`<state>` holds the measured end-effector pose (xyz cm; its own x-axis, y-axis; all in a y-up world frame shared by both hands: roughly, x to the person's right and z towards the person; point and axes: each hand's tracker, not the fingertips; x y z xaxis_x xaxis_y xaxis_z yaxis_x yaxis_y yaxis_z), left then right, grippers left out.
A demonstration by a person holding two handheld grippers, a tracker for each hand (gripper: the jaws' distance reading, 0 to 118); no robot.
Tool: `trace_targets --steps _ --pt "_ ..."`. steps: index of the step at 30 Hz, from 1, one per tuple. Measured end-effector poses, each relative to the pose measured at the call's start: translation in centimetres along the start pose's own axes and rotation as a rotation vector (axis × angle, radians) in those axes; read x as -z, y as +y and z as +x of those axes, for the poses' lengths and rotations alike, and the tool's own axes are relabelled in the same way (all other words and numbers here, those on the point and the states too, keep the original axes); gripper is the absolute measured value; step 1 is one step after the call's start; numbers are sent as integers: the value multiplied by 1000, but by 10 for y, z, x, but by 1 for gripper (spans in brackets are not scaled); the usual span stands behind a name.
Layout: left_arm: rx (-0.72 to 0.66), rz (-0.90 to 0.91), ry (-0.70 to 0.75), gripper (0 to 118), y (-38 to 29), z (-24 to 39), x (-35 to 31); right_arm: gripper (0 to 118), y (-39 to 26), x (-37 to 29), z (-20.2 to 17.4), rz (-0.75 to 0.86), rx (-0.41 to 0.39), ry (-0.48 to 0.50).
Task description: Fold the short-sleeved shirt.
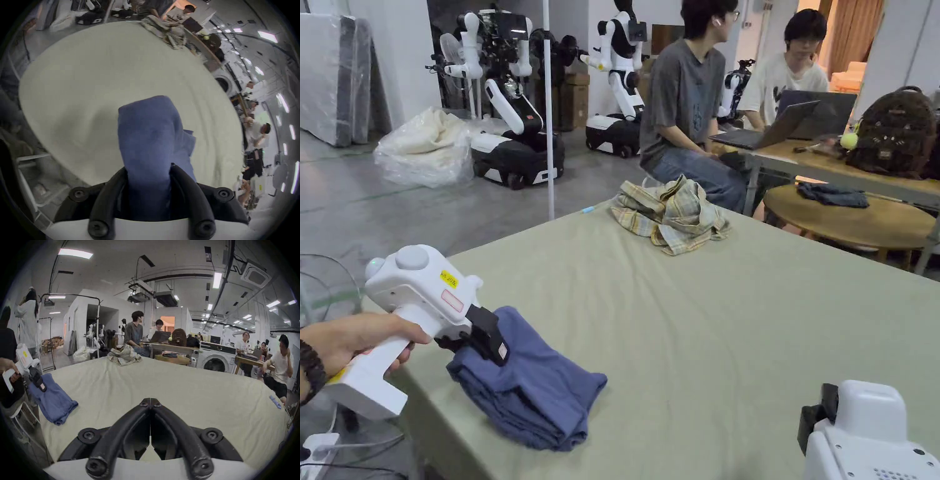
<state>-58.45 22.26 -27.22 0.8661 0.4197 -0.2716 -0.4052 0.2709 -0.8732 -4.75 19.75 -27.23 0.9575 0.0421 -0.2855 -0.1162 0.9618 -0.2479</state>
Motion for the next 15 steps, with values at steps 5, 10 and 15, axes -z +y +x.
trace_targets --steps 5,10,15 --pt "68 -59 168 28 17 8 39 0 -7 7 -7 -30 -23 14" --pt "160 -84 386 54 22 20 62 0 -16 8 -1 -57 -30 12" --pt "187 -62 405 54 27 19 31 0 -19 10 11 -73 -7 -5"
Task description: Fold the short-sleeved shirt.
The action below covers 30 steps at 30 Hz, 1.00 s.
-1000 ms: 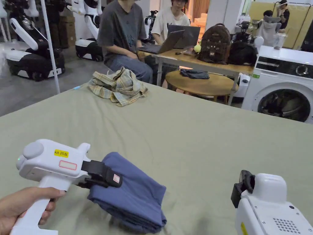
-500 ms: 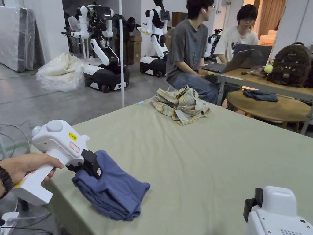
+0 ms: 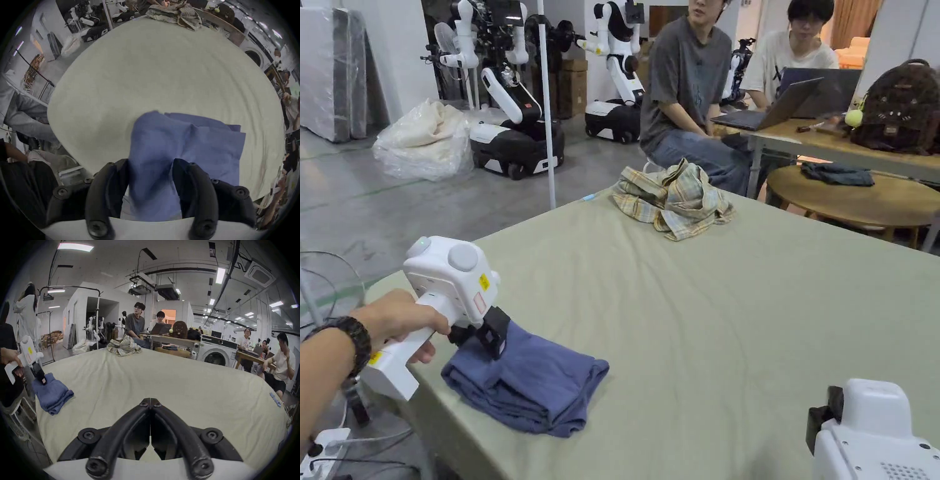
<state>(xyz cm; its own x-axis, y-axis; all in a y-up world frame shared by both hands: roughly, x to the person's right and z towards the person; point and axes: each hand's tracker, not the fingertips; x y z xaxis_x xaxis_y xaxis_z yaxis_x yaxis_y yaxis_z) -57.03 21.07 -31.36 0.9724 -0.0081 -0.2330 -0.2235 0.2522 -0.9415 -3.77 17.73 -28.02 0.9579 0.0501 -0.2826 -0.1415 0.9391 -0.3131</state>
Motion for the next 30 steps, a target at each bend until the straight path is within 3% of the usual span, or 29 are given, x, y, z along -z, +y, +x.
trace_targets --steps 6,8,15,21,30 --pt "-16 85 18 54 -7 -7 -33 0 -4 -1 14 -5 30 -11" --pt "20 119 8 59 -16 5 -32 0 -6 -3 18 -8 41 -16" --pt "157 280 -165 59 -66 111 -7 0 -11 -14 43 -12 82 -47" --pt "195 551 -286 59 -103 213 -6 0 -14 -26 73 -7 91 -105" --pt "234 847 -258 31 -129 337 -10 0 -16 -55 133 3 144 -245"
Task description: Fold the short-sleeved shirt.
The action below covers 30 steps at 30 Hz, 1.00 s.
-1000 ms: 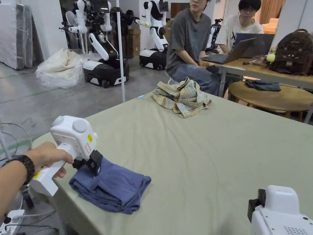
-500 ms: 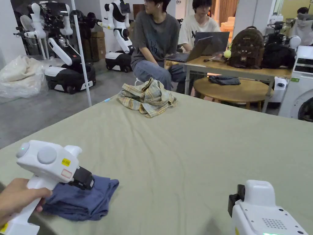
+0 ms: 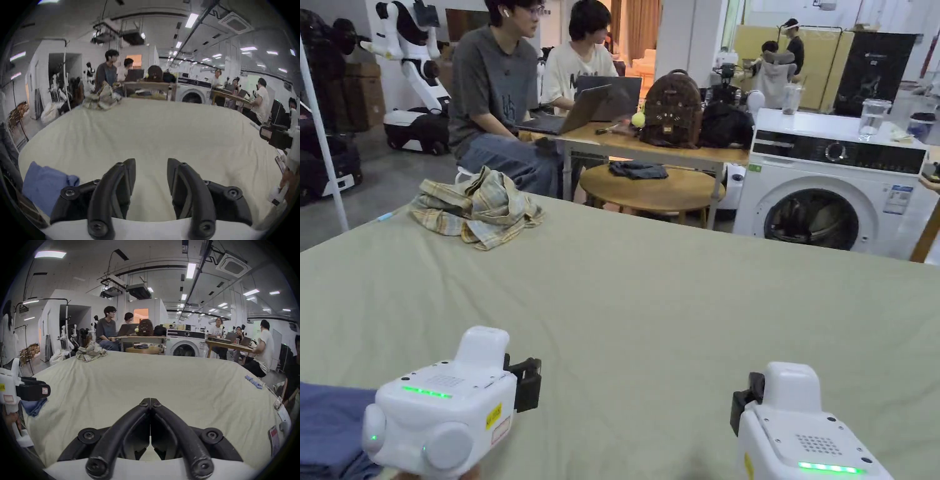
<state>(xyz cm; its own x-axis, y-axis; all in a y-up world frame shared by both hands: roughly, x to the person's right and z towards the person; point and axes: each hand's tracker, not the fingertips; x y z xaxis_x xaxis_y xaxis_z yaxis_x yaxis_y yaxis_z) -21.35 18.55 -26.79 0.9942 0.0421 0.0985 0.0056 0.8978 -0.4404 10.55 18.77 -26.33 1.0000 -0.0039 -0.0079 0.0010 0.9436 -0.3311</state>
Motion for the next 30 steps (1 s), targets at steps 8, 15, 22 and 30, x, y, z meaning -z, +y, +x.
trace_targets --steps 8,15,22,30 --pt "87 187 -14 1 7 75 -2 0 1 -18 55 65 45 -99" --pt "83 257 -33 0 6 97 -4 0 -6 -31 71 100 53 -122" --pt "78 275 -44 0 -3 100 -5 0 -6 -35 72 134 55 -131" --pt "57 271 -45 0 2 96 -10 0 -2 -34 67 157 20 -139"
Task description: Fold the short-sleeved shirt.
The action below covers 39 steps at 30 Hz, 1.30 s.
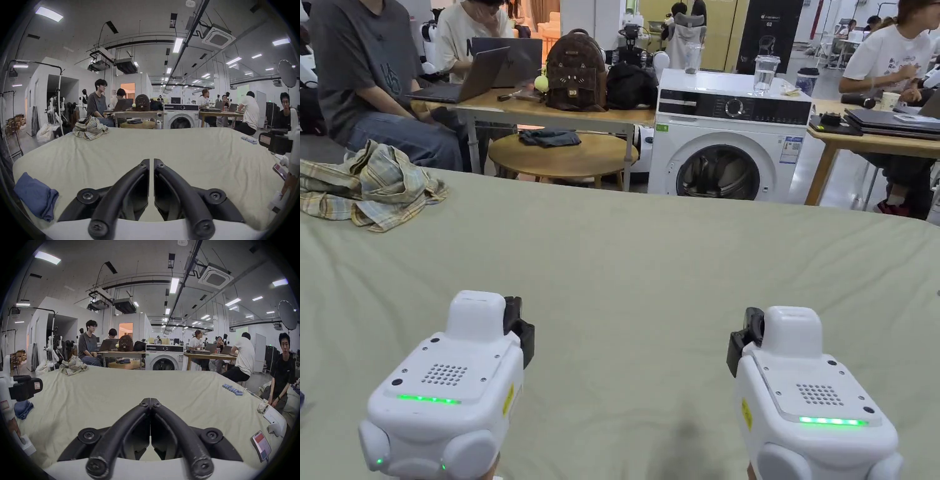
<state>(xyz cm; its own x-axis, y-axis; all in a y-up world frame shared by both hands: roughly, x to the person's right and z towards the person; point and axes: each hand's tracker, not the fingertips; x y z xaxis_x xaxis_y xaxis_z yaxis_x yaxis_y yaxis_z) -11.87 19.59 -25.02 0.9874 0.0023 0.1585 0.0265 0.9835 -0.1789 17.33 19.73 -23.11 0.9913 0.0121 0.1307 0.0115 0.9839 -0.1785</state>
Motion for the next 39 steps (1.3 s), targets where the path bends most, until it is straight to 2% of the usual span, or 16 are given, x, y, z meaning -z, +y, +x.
trace_targets --steps 1,2,5,6,7,8,10,13,18,24,26,27,29,33,39 --pt "1 -2 -5 7 0 0 0 0 0 0 -1 6 3 -1" --pt "2 -6 2 19 0 1 1 12 0 0 -2 7 7 -4" --pt "-8 -33 15 32 -1 2 5 30 0 1 -3 6 2 4" --pt "-21 -45 1 44 -2 2 6 48 -1 2 -4 3 4 12" --pt "-34 -57 -12 55 -2 1 7 58 -1 2 -4 0 6 12" --pt "-42 -60 -23 62 -2 0 7 58 -2 3 -6 -1 4 7" --pt "-48 -61 -16 70 -2 1 8 64 -3 4 -7 -6 -3 -10" --pt "-47 -38 -3 73 -2 0 7 81 -4 5 -7 -8 -1 -30" --pt "-18 9 23 73 -2 0 4 81 -4 6 0 -7 20 -41" --pt "-27 76 7 73 -6 -10 0 82 1 2 8 28 79 0" --pt "-33 84 2 73 -6 -12 1 81 3 4 3 25 38 -82" --pt "-30 86 6 73 -6 -12 1 81 2 5 2 33 42 -93" --pt "-20 92 28 73 -6 -12 0 82 2 7 5 25 70 -62" --pt "6 85 41 73 -4 -11 2 82 4 8 13 29 190 -2" --pt "-20 39 -1 73 2 -15 4 82 11 10 13 11 207 -45"
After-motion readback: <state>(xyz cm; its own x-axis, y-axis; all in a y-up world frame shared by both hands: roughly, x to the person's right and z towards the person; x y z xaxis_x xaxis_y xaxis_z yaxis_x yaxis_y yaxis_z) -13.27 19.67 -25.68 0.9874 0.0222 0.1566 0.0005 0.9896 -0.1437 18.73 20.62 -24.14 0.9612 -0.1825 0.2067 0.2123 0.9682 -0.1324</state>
